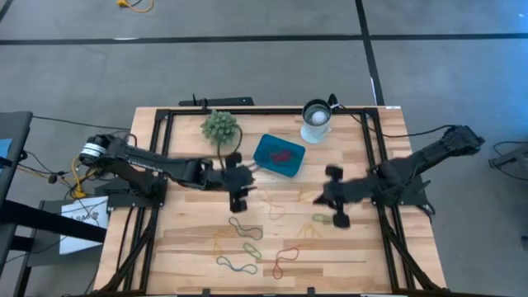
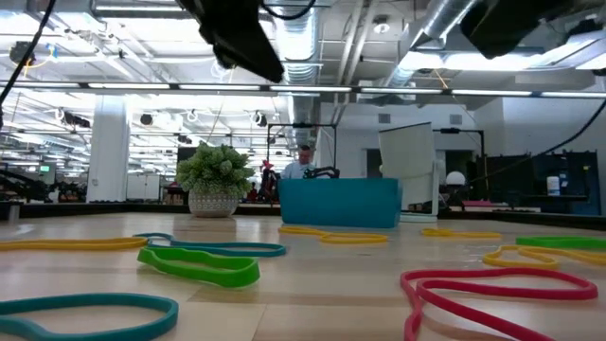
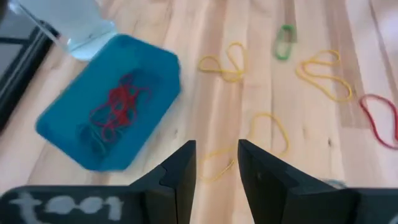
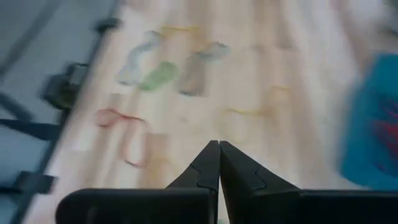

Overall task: Pick and place items into bin
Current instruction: Put the red rubber band into the blue bin

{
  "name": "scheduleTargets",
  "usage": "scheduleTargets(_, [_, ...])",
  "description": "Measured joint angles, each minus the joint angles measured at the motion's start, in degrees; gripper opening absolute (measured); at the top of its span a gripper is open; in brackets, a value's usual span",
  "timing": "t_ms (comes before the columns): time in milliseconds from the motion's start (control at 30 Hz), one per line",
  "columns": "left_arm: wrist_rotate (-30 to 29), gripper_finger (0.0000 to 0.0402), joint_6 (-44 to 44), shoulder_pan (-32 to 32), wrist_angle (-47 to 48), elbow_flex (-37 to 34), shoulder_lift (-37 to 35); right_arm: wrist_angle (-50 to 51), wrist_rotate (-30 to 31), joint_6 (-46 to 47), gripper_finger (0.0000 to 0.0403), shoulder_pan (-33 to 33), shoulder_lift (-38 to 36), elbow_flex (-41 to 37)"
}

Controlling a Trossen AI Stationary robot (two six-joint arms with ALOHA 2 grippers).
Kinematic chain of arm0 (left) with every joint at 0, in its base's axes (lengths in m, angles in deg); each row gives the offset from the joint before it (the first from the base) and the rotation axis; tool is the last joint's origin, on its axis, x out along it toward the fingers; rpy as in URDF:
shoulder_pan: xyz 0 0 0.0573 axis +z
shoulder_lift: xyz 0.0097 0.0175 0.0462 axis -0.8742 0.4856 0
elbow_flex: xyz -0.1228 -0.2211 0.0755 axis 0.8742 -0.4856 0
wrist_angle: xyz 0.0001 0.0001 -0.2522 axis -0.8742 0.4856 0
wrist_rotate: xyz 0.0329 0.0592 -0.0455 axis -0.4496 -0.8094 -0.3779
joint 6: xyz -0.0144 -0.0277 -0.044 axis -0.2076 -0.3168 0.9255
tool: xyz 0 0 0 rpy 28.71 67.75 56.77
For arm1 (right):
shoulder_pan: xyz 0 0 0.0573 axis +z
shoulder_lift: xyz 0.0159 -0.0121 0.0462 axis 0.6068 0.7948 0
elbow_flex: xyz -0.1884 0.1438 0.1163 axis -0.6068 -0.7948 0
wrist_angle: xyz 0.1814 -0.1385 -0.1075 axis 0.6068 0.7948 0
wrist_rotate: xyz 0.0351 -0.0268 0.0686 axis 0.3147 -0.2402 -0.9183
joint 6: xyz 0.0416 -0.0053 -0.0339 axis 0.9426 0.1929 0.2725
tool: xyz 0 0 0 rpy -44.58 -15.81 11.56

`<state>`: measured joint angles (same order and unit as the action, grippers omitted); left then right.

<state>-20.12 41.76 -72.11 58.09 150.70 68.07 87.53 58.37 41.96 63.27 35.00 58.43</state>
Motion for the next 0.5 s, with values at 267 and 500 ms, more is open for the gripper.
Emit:
scheduleTargets(267, [-13.87, 0.0109, 10.77, -6.15, 0.51, -0.02, 2.67, -25.04, 0.06, -9.16, 0.0031, 8.34, 12.52, -5.91])
scheduleTargets(500, [-16.60, 0.0109, 12.67, -10.31, -0.24, 0.00, 2.67, -29.79, -1.46, -7.80, 0.0074, 9.32, 32.26, 0.30])
